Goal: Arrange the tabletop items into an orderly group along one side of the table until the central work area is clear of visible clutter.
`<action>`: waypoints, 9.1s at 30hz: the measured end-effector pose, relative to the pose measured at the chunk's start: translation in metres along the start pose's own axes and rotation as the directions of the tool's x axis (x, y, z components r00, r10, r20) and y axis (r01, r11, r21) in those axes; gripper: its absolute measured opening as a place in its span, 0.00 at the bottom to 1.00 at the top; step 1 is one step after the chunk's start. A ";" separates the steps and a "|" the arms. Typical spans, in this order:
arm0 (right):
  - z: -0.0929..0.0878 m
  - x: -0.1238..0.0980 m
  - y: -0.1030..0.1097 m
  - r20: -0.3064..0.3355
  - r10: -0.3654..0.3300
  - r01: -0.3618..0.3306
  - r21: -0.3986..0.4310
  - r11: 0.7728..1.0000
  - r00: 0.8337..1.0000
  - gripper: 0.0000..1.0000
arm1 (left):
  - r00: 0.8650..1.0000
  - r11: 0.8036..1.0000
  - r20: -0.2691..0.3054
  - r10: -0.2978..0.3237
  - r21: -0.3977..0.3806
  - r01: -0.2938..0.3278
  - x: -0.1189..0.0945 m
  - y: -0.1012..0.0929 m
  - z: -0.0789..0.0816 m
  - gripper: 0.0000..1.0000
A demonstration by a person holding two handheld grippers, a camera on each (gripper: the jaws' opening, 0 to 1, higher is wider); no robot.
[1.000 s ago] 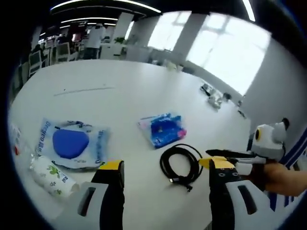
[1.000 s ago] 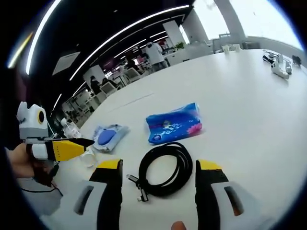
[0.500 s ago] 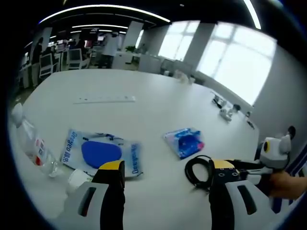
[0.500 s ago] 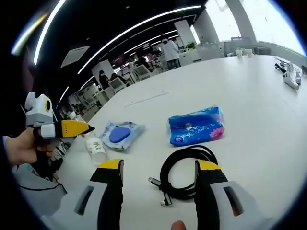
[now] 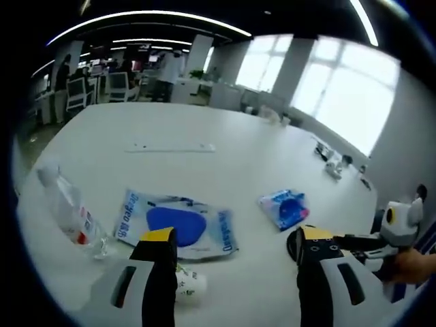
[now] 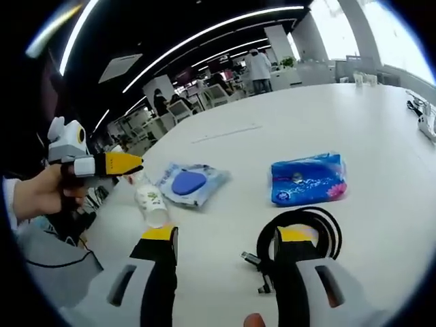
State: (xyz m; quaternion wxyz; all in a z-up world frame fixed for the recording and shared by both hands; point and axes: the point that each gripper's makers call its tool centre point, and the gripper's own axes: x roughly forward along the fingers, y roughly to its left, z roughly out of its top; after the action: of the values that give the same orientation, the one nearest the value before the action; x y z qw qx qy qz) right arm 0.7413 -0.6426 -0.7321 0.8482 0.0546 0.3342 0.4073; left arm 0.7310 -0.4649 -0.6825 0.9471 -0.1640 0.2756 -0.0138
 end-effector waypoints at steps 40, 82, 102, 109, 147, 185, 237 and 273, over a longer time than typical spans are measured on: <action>-0.005 0.046 0.025 -0.075 0.048 -0.050 -0.021 0.999 0.996 0.48 | 0.988 0.986 -0.004 0.156 -0.062 -0.156 0.011 0.094 -0.002 0.69; -0.008 0.129 0.050 -0.106 0.105 -0.099 0.068 0.993 0.989 0.40 | 0.969 0.965 -0.020 0.245 -0.095 -0.246 0.077 0.124 -0.014 0.71; -0.007 0.144 0.052 -0.092 0.113 -0.101 0.121 0.987 0.989 0.30 | 0.956 0.943 -0.077 0.282 -0.164 -0.291 0.100 0.147 -0.011 0.67; -0.012 0.150 0.049 -0.104 0.097 -0.086 0.107 0.991 0.990 0.09 | 0.941 0.923 -0.084 0.327 -0.186 -0.337 0.093 0.157 -0.008 0.43; 0.034 0.110 -0.036 -0.096 -0.089 0.074 -0.143 0.987 0.991 0.00 | 0.979 0.947 -0.075 0.191 -0.248 -0.204 0.074 0.098 -0.012 0.00; 0.011 0.109 -0.044 -0.169 -0.125 0.085 -0.229 0.970 0.978 0.09 | 0.971 0.972 -0.123 0.206 -0.087 -0.217 0.073 0.096 -0.027 0.00; 0.042 0.055 -0.020 -0.032 -0.085 0.070 -0.318 0.946 0.996 0.62 | 0.979 0.976 -0.100 0.178 -0.110 -0.189 -0.002 0.085 -0.028 0.81; 0.016 0.018 -0.015 -0.053 -0.018 0.009 -0.165 0.986 0.998 0.58 | 0.991 0.969 -0.131 0.041 -0.237 -0.071 -0.013 0.077 -0.059 0.11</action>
State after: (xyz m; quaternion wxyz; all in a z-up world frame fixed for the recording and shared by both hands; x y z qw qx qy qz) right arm 0.7691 -0.6370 -0.7347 0.8431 -0.0290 0.3228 0.4292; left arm 0.6842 -0.4082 -0.7475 0.9011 -0.2687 0.3385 0.0363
